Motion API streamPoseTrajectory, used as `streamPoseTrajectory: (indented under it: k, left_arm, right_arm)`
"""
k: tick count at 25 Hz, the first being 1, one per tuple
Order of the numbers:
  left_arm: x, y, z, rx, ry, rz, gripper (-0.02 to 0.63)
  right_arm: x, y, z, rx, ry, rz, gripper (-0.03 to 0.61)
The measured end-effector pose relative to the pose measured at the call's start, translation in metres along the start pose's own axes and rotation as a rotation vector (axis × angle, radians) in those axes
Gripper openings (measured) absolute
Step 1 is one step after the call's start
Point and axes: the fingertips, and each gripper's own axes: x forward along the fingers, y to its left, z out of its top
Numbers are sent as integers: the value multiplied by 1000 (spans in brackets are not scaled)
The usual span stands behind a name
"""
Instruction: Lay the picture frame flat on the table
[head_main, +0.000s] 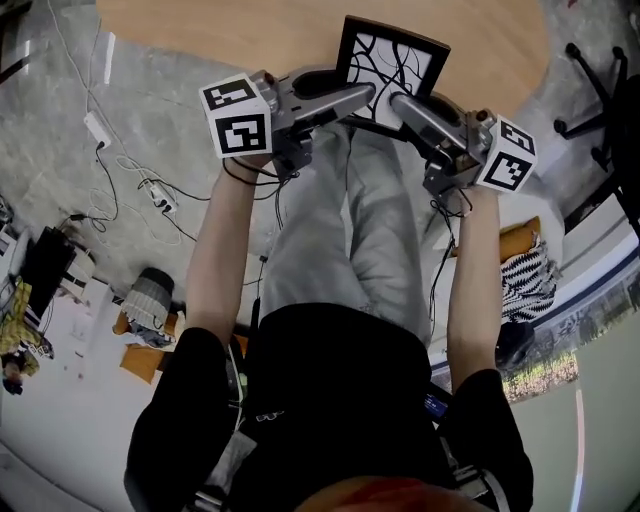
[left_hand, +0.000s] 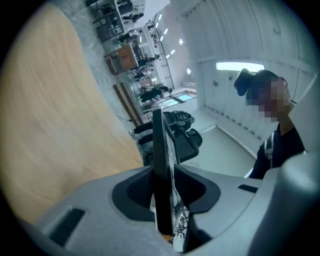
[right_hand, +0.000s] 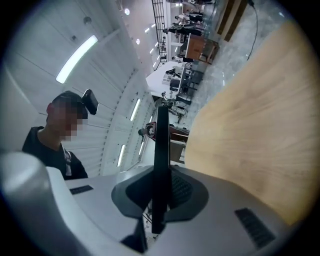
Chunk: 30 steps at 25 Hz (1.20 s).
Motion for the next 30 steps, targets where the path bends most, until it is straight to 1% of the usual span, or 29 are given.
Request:
streamPoseTrajectory:
  k: [2, 3, 6, 7, 8, 11, 15, 19, 21, 24, 27, 28, 29, 30]
  left_arm:
    - [-6, 26, 1, -6, -35, 89, 106]
    - [-10, 38, 1, -5, -59, 149, 106]
    - [-35, 72, 8, 22, -147, 360, 103]
    - [-45, 82, 13, 26, -174, 406, 73]
    - [-54, 89, 19, 21, -198, 427, 31]
    - [-67, 95, 26, 2, -237, 431, 14]
    - [-58, 83, 4, -3, -221, 442, 11]
    - [-48, 80, -9, -12, -197, 436, 11]
    - [-46, 81, -12, -20, -191, 436, 11]
    - [-48, 82, -14, -34, -193, 425, 11]
    - [-49, 80, -16, -38, -193, 421, 11]
    - [-49, 79, -16, -39, -194, 420, 11]
    - [-49, 79, -16, -39, -196, 419, 11]
    - [-50, 78, -15, -39, -197, 419, 11]
  right_arm:
    - [-5, -23, 6, 18, -32, -47, 40]
    - [-7, -34, 10, 21, -46, -72, 40]
    - [-2, -64, 25, -2, -59, -157, 40]
    - [5, -77, 32, -5, -54, -193, 40]
    - [16, -92, 39, -2, -45, -230, 40]
    - [39, -127, 49, 28, -29, -301, 39]
    - [33, -150, 43, 81, -32, -347, 40]
    - [28, -174, 33, 139, -9, -438, 40]
    - [27, -182, 33, 150, -18, -470, 40]
    - [24, -194, 33, 121, -17, -557, 40]
    - [18, -201, 32, 52, 1, -656, 54]
    - [15, -202, 32, 21, 7, -698, 70]
    - [12, -205, 33, -15, 18, -745, 106]
    - [9, -207, 33, -53, 32, -792, 126]
